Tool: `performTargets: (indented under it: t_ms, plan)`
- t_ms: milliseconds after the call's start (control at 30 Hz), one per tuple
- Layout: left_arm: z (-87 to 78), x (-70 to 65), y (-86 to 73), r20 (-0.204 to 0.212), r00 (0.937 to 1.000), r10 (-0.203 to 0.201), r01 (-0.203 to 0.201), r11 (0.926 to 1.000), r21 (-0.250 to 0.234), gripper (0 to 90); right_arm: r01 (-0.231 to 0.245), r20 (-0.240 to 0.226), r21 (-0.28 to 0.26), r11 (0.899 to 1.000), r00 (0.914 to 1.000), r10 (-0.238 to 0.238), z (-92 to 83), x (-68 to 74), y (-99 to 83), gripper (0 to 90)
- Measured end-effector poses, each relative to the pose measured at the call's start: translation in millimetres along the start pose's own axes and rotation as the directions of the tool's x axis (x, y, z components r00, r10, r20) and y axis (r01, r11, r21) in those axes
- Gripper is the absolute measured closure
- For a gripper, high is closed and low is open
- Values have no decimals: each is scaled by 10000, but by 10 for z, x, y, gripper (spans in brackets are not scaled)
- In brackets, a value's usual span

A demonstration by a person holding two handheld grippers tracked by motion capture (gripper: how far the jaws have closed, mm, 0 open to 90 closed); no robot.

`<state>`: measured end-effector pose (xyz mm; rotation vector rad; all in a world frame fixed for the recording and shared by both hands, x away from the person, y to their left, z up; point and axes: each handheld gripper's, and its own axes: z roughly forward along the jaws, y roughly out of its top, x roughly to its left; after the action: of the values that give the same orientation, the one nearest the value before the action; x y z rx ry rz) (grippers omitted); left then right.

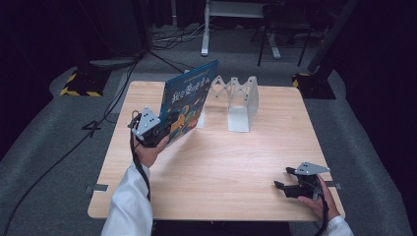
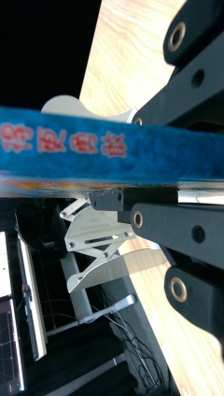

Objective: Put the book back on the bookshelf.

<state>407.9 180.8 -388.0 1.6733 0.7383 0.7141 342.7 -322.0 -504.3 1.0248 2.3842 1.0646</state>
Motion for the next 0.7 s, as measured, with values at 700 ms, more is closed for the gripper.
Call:
performTargets:
  t_ms: [700]
  plan:
    - [268,72,-64,-441,9989,-186,203,9990,397,829,52,-165,48,10000,9999,-51,5,-3,0,216]
